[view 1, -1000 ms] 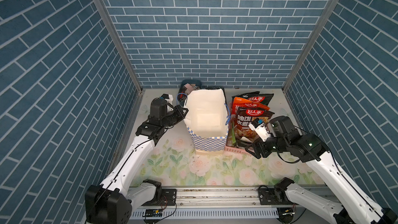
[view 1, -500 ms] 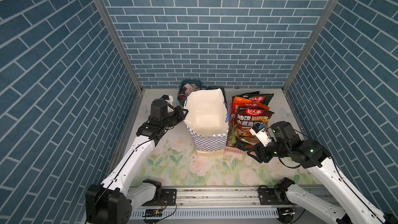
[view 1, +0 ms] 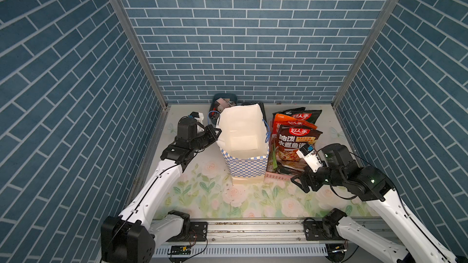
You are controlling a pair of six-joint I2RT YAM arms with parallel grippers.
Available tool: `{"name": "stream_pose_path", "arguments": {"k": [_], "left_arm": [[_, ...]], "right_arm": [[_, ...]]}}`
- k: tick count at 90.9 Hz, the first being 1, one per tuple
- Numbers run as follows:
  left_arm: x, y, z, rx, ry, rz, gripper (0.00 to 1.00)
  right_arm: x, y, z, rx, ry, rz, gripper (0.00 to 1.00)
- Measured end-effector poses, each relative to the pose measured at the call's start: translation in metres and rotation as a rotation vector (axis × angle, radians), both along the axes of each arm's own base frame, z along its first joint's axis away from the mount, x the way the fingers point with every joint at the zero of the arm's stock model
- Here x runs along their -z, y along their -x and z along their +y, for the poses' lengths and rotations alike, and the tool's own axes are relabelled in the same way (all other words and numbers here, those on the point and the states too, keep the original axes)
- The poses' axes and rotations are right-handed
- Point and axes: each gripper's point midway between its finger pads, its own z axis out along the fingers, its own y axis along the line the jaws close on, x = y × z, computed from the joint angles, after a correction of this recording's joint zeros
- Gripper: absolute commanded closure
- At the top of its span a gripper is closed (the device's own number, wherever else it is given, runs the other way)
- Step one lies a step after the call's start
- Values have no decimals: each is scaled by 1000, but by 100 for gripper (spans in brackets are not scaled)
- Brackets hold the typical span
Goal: Place the condiment packets inside the bag
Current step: Pick up the condiment packet from the storage box.
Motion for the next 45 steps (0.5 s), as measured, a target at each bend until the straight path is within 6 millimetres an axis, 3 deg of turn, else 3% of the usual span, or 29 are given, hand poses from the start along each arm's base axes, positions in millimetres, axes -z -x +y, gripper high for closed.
{"name": "stream_pose_path", "arguments": {"k": [29,45], "left_arm": [[0,0,0,0,-6,-4,100],[0,0,0,1,-7,-5,100]], "right_arm": [[4,-13,-11,84,65,-15,53],[3,-19,-19,140,92,-26,94]]}}
